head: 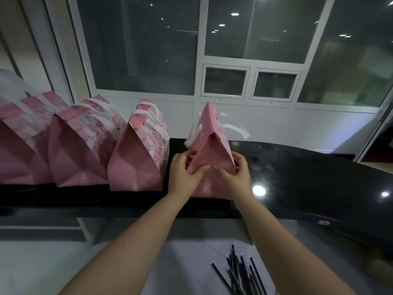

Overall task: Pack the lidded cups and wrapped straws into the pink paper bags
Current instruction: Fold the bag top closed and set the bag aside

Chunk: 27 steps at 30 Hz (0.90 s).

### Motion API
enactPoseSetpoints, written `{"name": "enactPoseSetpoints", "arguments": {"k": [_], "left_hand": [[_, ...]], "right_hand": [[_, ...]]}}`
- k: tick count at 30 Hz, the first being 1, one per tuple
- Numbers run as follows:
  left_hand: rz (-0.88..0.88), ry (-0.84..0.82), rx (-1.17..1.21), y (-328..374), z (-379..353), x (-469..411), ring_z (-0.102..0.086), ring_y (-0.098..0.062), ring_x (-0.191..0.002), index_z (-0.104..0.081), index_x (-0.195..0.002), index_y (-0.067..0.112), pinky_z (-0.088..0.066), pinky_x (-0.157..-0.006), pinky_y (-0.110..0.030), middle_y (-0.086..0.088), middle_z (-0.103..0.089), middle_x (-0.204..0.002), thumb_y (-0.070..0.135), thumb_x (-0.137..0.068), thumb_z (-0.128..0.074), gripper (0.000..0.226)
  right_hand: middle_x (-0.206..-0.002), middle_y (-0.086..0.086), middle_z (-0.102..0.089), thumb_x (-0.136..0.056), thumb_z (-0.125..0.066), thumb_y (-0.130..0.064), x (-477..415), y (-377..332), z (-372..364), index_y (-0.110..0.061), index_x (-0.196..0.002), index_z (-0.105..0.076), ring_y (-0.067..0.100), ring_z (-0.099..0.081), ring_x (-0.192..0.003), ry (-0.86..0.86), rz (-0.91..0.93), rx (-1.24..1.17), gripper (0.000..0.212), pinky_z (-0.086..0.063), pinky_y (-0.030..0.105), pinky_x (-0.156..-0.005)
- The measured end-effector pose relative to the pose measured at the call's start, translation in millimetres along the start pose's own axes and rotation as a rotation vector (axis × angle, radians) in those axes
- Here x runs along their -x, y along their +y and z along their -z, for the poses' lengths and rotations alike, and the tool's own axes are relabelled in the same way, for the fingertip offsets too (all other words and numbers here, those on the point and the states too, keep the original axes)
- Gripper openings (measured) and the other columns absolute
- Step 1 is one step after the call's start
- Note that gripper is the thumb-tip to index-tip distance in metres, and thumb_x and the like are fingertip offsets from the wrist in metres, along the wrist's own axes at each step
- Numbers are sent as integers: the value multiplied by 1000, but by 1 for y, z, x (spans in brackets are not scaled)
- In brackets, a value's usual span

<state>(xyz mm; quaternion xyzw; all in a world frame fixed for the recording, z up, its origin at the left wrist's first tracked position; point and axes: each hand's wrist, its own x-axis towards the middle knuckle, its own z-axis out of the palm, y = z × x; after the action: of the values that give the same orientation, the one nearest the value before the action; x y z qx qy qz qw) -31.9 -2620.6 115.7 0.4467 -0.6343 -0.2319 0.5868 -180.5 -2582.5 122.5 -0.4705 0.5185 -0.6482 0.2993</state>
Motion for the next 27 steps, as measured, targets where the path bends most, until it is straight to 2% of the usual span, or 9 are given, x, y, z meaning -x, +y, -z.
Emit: {"name": "enactPoseSetpoints", "arguments": {"k": [2, 4, 8, 11, 13, 16, 18, 22, 27], "left_hand": [[3, 18, 63, 3, 0, 0, -55, 10, -90, -56, -101, 49, -44, -71, -2, 11, -58, -103, 32, -67, -87, 49], [21, 27, 94, 5, 0, -6, -56, 10, -91, -53, -95, 51, -45, -71, -4, 12, -59, -106, 31, -66, -87, 49], [49, 13, 72, -2, -1, -16, -55, 14, -88, -53, -96, 45, -42, -71, -1, 14, -58, -102, 24, -69, -85, 47], [79, 3, 26, -7, -2, -21, -61, 2, -87, -56, -101, 35, -49, -74, -14, 7, -63, -102, 29, -70, -83, 41], [88, 0, -4, -7, -3, -25, -62, -2, -86, -57, -97, 38, -51, -74, -21, 7, -64, -100, 33, -71, -79, 35], [93, 13, -50, -4, -4, -27, -59, 5, -79, -51, -84, 49, -43, -66, -11, 14, -62, -95, 38, -69, -77, 32], [81, 27, -104, -4, -6, -29, -57, 3, -76, -51, -86, 45, -39, -63, -9, 14, -60, -93, 34, -68, -78, 34], [116, 61, -158, -5, -6, -35, -59, -10, -73, -57, -86, 29, -43, -60, -23, 11, -61, -84, 32, -67, -81, 31], [71, 116, -77, -8, -3, -30, -61, -4, -75, -57, -84, 33, -46, -64, -17, 7, -64, -89, 31, -69, -80, 27]], "right_hand": [[-108, -6, -69, -70, -85, -27, -6, 0, 3, -37, -111, -57, 10, -68, -95, -64, 9, 4, 51, -56, 23, -73], [-105, -9, -69, -66, -86, -34, -9, 1, 0, -40, -108, -59, 8, -68, -92, -59, 10, 25, 51, -56, 22, -71], [-98, -16, -67, -62, -85, -37, -16, 5, -14, -45, -100, -59, 2, -67, -84, 6, 11, 36, 47, -53, 17, -65], [-96, -12, -65, -63, -81, -35, -19, 6, -24, -45, -95, -59, 2, -66, -77, 36, -1, 46, 41, -50, 13, -59], [-100, -7, -64, -64, -78, -35, -21, 5, -29, -45, -94, -58, 7, -67, -78, 57, -33, 58, 38, -50, 15, -57], [-97, -5, -64, -68, -75, -34, -25, 4, -33, -44, -93, -57, 12, -68, -78, 66, -80, 76, 33, -52, 20, -56], [-93, -5, -64, -71, -72, -30, -26, 3, -35, -41, -92, -56, 14, -67, -76, 86, -99, 118, 29, -52, 25, -56], [-82, -3, -61, -75, -68, -24, -29, 2, -33, -34, -91, -54, 15, -63, -68, 155, -111, 194, 24, -52, 31, -55], [-75, -6, -58, -76, -72, -25, -28, 1, -24, -31, -83, -55, -5, -52, -56, 182, -26, 112, 20, -43, 11, -49]]}}
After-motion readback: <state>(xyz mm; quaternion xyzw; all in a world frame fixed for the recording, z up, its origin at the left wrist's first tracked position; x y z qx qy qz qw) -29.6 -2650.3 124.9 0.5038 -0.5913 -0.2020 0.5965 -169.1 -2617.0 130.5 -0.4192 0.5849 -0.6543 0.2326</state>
